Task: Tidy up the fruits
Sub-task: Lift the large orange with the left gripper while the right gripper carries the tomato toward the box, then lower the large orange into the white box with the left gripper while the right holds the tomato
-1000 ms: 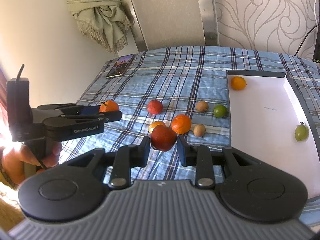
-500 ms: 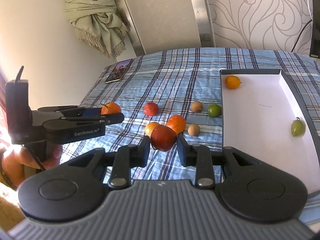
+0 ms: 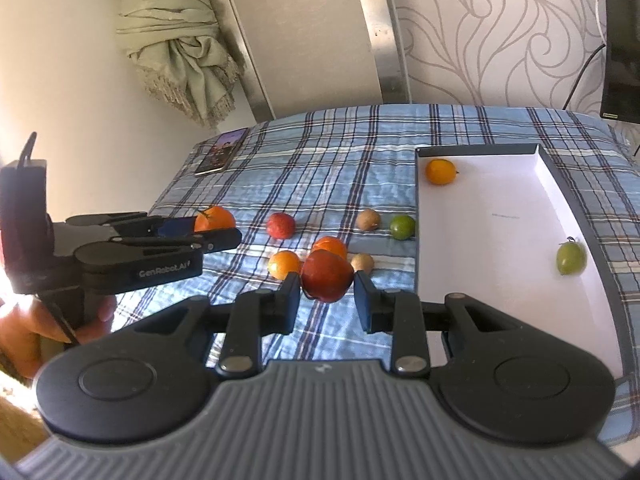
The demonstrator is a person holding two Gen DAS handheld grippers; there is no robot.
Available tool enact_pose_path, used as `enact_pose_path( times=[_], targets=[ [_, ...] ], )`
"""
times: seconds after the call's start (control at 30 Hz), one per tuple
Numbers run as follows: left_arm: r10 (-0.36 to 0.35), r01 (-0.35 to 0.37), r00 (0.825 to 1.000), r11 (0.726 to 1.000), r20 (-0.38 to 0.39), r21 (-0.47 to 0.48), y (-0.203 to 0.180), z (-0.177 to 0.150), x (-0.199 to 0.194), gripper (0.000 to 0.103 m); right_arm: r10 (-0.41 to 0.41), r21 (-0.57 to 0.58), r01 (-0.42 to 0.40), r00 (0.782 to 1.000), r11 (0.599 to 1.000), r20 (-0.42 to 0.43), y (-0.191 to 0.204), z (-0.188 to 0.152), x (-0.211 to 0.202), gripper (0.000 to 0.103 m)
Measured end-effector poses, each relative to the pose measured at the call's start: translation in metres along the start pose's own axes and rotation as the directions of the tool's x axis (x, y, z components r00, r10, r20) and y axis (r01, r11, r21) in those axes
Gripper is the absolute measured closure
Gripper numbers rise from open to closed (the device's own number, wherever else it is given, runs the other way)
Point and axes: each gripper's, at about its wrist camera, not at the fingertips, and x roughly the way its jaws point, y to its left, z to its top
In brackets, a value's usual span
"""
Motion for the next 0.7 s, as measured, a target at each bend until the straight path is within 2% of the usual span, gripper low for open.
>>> enact_pose_path(
  times=[0.7],
  targets=[
    [-0.112,0.109,0.993,0.992,0.039,0.064,-0.04,0.021,0.01,0.059,-0.093,0.067,0.09,0.995,0.994,0.041,-0.024,-0.007,-0.028,0.071]
  ],
)
